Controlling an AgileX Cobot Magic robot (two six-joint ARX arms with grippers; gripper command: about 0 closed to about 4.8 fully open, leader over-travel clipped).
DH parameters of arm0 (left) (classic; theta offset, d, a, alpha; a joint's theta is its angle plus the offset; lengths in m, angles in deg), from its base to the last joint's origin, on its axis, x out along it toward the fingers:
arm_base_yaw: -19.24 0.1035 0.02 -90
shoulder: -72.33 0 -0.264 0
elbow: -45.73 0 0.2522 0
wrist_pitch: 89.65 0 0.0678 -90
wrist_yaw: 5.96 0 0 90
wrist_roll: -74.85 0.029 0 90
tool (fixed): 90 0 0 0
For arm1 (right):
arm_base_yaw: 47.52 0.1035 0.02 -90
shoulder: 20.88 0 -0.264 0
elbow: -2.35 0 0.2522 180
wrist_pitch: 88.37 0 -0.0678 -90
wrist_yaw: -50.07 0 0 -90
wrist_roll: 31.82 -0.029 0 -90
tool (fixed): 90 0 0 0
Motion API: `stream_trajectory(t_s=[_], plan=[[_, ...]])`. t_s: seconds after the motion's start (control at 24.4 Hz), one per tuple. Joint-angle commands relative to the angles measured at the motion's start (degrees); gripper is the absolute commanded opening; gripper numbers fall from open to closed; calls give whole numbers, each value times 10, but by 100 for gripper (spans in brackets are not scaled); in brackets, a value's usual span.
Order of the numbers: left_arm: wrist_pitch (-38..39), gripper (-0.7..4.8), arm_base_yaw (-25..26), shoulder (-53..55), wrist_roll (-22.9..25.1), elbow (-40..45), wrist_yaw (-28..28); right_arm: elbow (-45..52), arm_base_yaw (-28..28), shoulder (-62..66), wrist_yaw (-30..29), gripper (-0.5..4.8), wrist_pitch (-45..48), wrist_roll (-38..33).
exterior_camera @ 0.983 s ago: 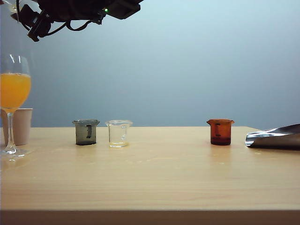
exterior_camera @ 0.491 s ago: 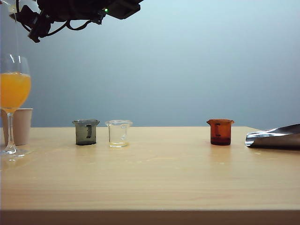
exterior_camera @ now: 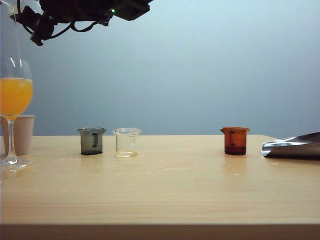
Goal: Pick up the third measuring cup from the left, pour the pineapple juice inside into the goblet, and finally put the measuring cup back in its original place.
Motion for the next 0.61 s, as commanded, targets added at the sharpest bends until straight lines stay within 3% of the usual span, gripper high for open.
stream_trajectory(t_s=[0.04,0.61], plan=[[-7,-3,0,-1,0,-2,1,-6,1,-5,-1,103,14,2],[-7,-3,0,-1,0,-2,1,-6,1,-5,-3,103,14,16]])
